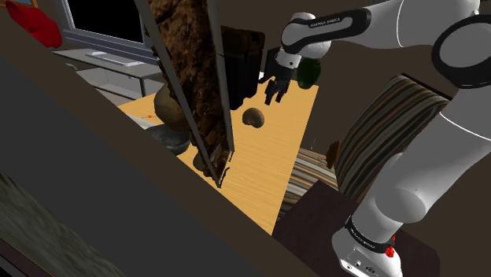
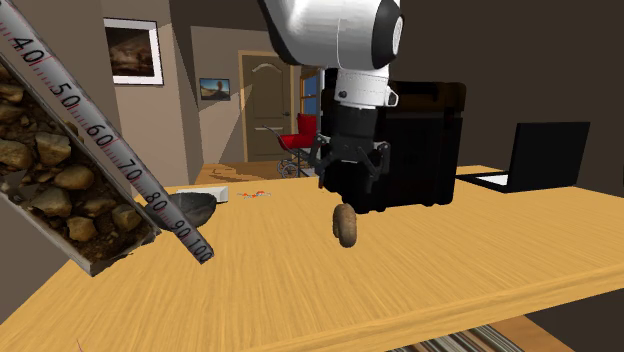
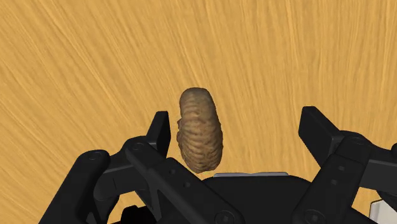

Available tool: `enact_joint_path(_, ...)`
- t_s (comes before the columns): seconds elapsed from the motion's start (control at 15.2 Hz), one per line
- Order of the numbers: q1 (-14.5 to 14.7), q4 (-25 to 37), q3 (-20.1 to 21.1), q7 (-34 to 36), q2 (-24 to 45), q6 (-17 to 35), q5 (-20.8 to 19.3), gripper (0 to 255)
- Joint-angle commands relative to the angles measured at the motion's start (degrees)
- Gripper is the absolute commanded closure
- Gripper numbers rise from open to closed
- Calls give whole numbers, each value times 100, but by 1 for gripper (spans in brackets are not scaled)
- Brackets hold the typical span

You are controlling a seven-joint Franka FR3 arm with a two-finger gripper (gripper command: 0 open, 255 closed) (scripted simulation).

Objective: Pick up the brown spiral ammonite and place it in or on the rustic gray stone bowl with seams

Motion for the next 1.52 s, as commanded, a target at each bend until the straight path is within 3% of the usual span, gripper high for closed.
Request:
enact_joint_path(0.0, 0, 324, -83, -293, 523, 146, 167, 0)
enact_joint_path(0.4, -133, 1500, -135, -998, 1944, 214, 659, 0)
enact_joint_path(0.92, -112, 1176, -80, -1068, 2141, 726, 765, 0)
enact_joint_path(1.45, -112, 1179, -80, -1068, 2142, 725, 765, 0)
